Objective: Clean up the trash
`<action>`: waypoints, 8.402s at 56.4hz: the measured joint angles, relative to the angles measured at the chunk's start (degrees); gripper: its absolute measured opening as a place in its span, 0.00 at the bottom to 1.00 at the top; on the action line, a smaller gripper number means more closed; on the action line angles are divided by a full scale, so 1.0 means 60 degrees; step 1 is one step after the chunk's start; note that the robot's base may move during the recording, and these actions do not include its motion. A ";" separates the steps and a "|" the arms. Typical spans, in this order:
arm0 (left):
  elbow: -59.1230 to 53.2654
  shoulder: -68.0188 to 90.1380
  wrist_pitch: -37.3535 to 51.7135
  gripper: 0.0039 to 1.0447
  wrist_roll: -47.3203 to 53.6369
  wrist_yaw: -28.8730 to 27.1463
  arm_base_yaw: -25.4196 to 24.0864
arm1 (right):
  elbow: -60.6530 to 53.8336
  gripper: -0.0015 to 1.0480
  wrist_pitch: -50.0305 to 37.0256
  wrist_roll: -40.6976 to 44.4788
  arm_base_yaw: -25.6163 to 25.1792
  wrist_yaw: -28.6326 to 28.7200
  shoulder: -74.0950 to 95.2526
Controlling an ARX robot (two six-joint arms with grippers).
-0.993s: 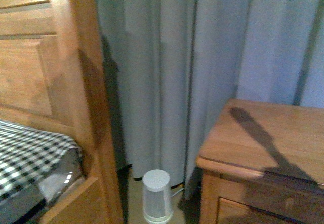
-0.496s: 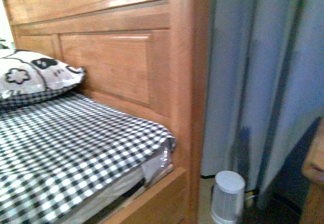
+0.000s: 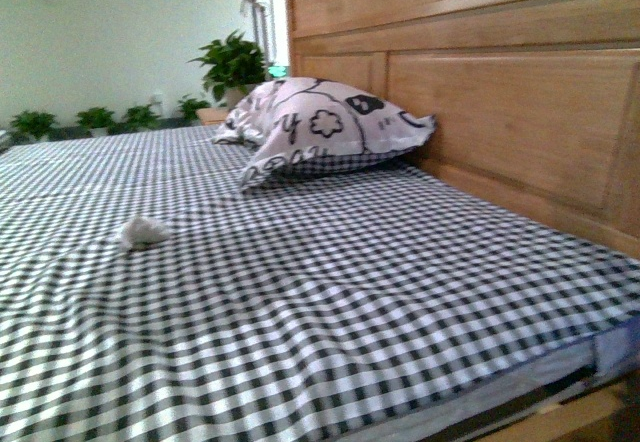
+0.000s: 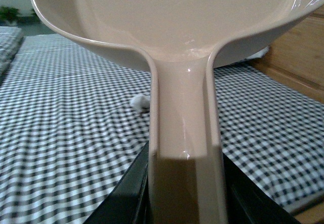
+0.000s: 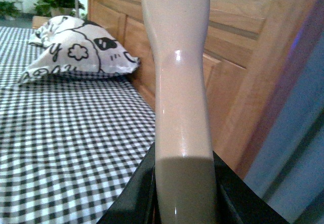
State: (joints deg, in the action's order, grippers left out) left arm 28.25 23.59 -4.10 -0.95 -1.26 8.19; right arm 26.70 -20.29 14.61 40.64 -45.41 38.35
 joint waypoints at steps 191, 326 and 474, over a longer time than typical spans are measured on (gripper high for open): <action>1.2830 1.6914 -0.5697 0.26 1.0116 0.5439 -0.4138 | -0.0004 0.20 0.0000 0.0000 0.0018 0.0029 0.0011; 1.2830 1.6946 -0.5697 0.26 1.0196 0.5457 -0.4131 | 1.4382 0.19 0.5650 0.1151 -0.0761 0.5909 1.6455; 0.2794 0.4623 0.1971 0.26 0.1781 -0.1432 -0.1169 | 0.3759 0.19 0.4958 -0.4630 -0.9927 1.5107 -0.0583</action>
State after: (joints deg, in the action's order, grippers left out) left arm 45.01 51.33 7.73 9.74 -9.85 1.17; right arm 49.25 9.45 -13.17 -18.92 45.23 34.85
